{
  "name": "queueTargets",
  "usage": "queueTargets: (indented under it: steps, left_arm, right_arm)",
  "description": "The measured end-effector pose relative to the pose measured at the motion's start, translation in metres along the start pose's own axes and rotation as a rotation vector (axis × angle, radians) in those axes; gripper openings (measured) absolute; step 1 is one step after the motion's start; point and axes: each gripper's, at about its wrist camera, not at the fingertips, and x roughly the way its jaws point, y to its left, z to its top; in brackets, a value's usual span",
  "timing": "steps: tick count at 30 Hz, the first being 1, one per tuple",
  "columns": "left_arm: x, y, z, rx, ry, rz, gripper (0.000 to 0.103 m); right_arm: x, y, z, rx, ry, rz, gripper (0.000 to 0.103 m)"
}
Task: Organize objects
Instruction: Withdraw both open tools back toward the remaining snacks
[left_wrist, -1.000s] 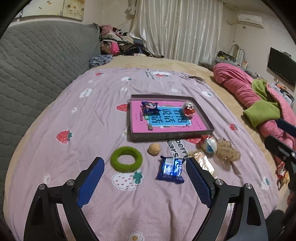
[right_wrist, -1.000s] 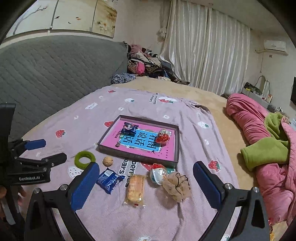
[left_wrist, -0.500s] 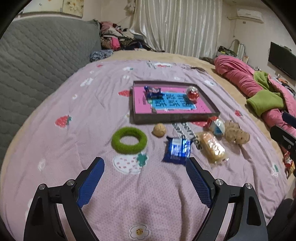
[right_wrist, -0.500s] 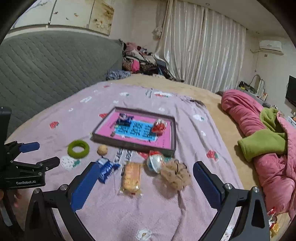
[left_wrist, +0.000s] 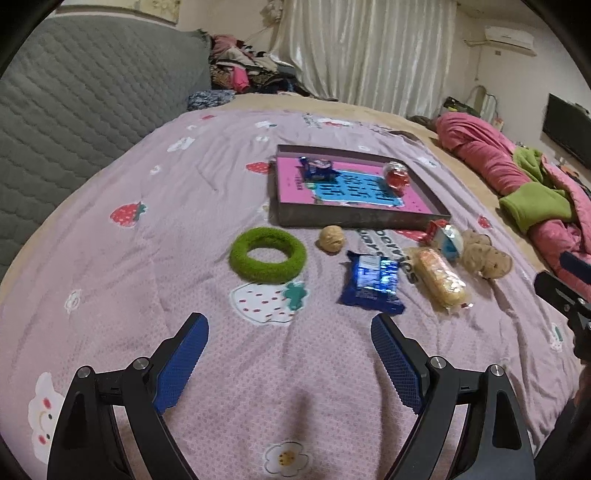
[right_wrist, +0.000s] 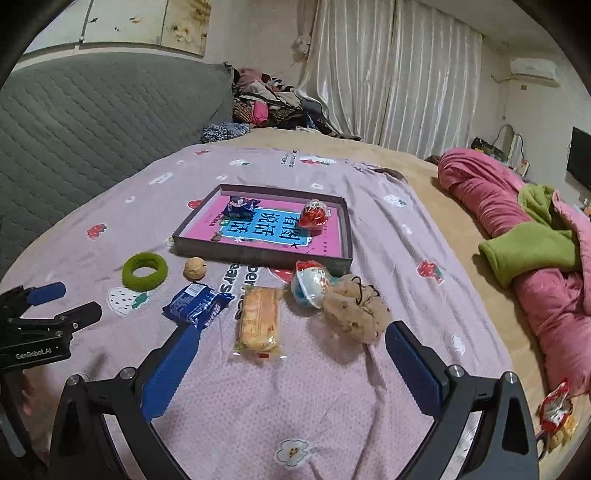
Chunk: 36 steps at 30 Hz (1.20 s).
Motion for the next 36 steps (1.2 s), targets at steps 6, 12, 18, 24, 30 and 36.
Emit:
queueTargets:
  steps: [6,12,18,24,30,36]
  left_arm:
    - [0.01,0.017,0.0,-0.06,0.009,-0.007,0.09]
    - [0.019,0.019,-0.003,-0.077,0.021,-0.021,0.09]
    - [0.025,0.017,-0.003,-0.059,0.033,-0.017,0.09]
    - [0.035,0.021,0.002,-0.068,0.046,-0.014,0.09]
    - [0.046,0.019,0.007,-0.068,0.059,-0.004,0.09]
    - [0.057,0.014,0.015,-0.039,0.061,0.013,0.09]
  right_arm:
    - [0.006,0.007,0.001,-0.009,0.012,0.025,0.102]
    - [0.022,0.009,-0.002,-0.001,0.041,0.022,0.102]
    - [0.038,0.01,-0.007,0.008,0.069,0.028,0.102]
    - [0.049,0.006,-0.012,0.028,0.091,0.031,0.102]
    - [0.059,0.007,-0.014,0.038,0.106,0.037,0.102]
    - [0.07,0.006,-0.014,0.034,0.111,0.029,0.102]
